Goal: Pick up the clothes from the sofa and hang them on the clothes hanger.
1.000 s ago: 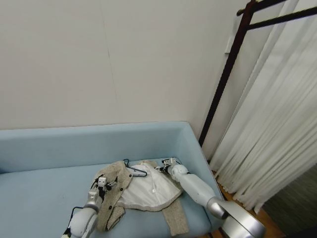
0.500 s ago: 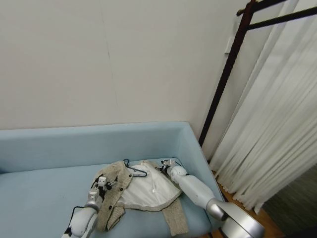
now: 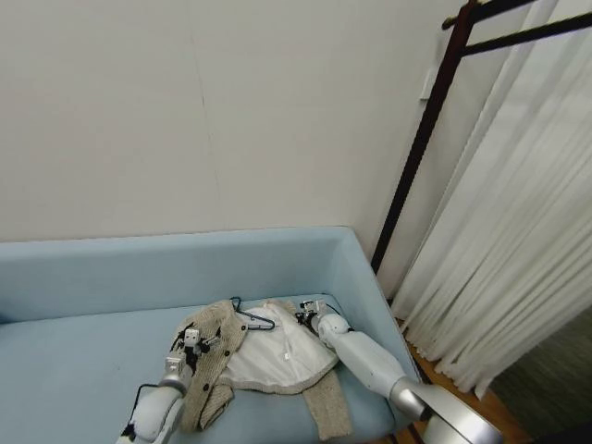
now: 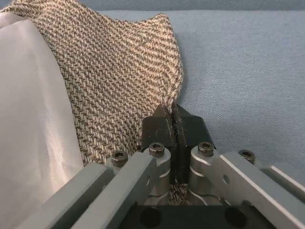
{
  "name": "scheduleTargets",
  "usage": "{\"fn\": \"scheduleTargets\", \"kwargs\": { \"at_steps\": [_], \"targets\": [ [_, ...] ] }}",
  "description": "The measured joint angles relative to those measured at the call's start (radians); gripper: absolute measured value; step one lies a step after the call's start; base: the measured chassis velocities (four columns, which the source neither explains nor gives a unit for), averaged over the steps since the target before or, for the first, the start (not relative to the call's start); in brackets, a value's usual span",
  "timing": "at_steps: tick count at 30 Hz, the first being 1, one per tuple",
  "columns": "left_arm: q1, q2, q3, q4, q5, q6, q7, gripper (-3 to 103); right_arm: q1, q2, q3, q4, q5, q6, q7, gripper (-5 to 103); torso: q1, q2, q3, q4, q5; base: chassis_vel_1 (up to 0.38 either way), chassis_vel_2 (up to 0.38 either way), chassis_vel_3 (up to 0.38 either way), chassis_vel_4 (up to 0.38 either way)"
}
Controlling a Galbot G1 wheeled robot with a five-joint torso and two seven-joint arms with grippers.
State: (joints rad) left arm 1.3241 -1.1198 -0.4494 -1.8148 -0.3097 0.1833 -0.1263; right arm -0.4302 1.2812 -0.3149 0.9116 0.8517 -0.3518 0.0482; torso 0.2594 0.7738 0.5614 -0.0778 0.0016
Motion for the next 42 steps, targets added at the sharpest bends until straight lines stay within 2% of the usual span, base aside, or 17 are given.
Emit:
{"fn": "scheduleTargets", "kwargs": {
  "at_steps": [9,18,21,27,30,36,42],
  "targets": [
    [-0.002,0.001,0.001,-0.004,0.001,-0.002,-0.001,100,-0.009,-0.027,0.013,0.089,-0.05,0.023,0.049,1,0.0,0.0,0.0,-0.0003,0.0,0.0,0.0,0.0,0.0],
    [0.002,0.0,-0.003,-0.008,0.003,-0.011,-0.001,100,-0.049,-0.101,0.024,0.335,-0.139,0.037,0.084,1,0.0,0.0,0.0,-0.0001,-0.0001,0.0,0.0,0.0,0.0],
    [0.005,0.0,-0.007,-0.008,0.004,-0.013,-0.001,100,-0.066,-0.123,0.013,0.4,-0.151,0.036,0.089,1,0.0,0.0,0.0,-0.0002,-0.0001,0.0,0.0,0.0,0.0],
    [0.009,-0.001,-0.011,-0.008,0.005,-0.017,-0.001,100,-0.117,-0.169,-0.077,0.58,-0.181,0.015,0.089,1,0.0,0.0,0.0,-0.0003,-0.0003,0.0,0.0,0.0,0.0],
    [0.008,-0.005,-0.01,-0.007,0.006,-0.017,-0.002,100,-0.14,-0.141,-0.146,0.634,-0.221,0.013,0.095,0,0.0,0.0,0.0,-0.0002,-0.0003,0.0,0.0,0.0,0.0],
    [0.014,-0.006,-0.013,-0.007,0.007,-0.018,-0.004,100,-0.133,-0.068,-0.219,0.648,-0.236,0.011,0.126,0,0.0,0.0,0.0,-0.0001,-0.0004,0.0,0.0,0.0,0.0],
    [0.02,-0.009,-0.021,-0.001,0.01,-0.026,-0.004,100,-0.111,0.05,-0.31,0.617,-0.256,-0.004,0.162,0,0.0,0.0,0.0,0.0,-0.0003,0.0,0.0,0.0,0.0]
  ]
}}
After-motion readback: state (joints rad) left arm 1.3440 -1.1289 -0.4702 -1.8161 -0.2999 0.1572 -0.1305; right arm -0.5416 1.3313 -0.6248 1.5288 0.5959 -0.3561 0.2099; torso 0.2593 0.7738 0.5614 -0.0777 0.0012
